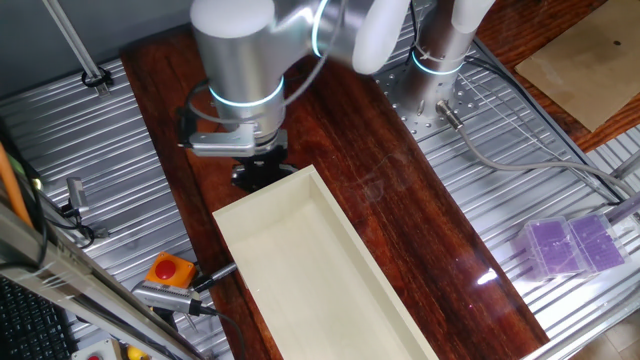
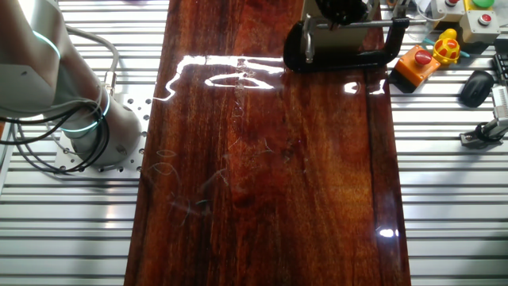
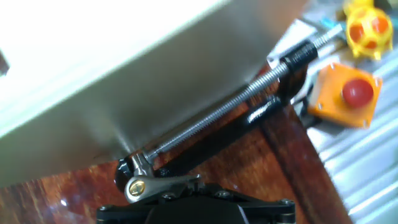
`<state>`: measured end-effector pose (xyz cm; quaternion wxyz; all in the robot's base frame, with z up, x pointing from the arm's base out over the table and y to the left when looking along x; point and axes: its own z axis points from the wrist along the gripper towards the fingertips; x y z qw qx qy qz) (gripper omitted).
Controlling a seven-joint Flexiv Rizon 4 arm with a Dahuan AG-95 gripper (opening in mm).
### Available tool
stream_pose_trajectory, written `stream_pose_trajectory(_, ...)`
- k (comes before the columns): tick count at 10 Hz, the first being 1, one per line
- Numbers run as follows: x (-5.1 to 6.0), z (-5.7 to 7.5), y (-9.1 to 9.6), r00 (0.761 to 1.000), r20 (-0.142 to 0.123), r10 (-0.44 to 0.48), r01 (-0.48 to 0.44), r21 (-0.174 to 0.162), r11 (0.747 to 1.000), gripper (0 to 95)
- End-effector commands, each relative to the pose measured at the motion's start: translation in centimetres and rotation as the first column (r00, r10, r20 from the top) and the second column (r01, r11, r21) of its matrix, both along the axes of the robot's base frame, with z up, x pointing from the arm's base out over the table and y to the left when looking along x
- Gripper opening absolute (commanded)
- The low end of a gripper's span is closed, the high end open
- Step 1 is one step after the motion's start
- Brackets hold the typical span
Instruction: Turn on the water tap
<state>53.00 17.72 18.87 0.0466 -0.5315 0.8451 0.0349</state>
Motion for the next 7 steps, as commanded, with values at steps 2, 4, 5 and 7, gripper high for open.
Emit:
stream_pose_trajectory(2, 0.2, -0.24, 0.35, 0.996, 0.044, 0.079, -0.079, -0.006, 0.997, 0.0)
stream_pose_trajectory(4, 0.3, -0.58, 0.58, 0.995, 0.054, 0.081, -0.08, -0.006, 0.997, 0.0)
stream_pose_trajectory(5, 0.34, -0.71, 0.68, 0.995, 0.056, 0.08, -0.079, -0.006, 0.997, 0.0)
stream_pose_trajectory(7, 0.42, -0.91, 0.93, 0.995, 0.056, 0.078, -0.077, -0.008, 0.997, 0.0)
